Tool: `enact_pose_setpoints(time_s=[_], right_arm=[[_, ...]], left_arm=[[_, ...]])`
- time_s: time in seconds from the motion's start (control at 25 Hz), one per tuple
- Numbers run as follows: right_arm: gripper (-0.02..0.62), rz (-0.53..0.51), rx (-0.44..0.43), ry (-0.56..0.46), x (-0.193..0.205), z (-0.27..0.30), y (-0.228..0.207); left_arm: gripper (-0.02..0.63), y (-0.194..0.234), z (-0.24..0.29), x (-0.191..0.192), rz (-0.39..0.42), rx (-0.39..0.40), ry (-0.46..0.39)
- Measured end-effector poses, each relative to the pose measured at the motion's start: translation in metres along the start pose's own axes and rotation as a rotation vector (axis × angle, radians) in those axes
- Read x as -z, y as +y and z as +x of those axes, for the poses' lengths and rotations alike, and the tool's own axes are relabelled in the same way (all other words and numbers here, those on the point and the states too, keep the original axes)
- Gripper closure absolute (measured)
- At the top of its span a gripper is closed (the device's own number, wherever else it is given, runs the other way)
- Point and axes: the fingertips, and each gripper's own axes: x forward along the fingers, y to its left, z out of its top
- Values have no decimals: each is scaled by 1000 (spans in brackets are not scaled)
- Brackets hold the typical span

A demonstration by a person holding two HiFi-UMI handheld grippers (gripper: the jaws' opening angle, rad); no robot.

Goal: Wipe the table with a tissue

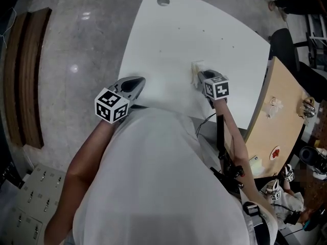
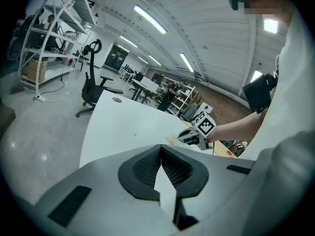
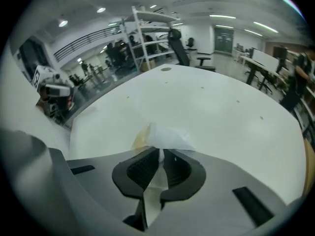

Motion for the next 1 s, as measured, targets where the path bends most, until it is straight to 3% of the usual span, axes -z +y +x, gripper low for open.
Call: enact_pose_setpoints(time_s=[0.2,0.44,1.0], right_arm=[[561,-296,-184,45,-8,20,95],[561,-402,-270,61,-30,40,149],[561,-255,-155,-19,-102,72,115]], left_arm=[[598,0,-3,2,-10,-13,-13],[598,13,-19,7,-38,-51,-31],[598,24,-39,15,-81,-108,-56]])
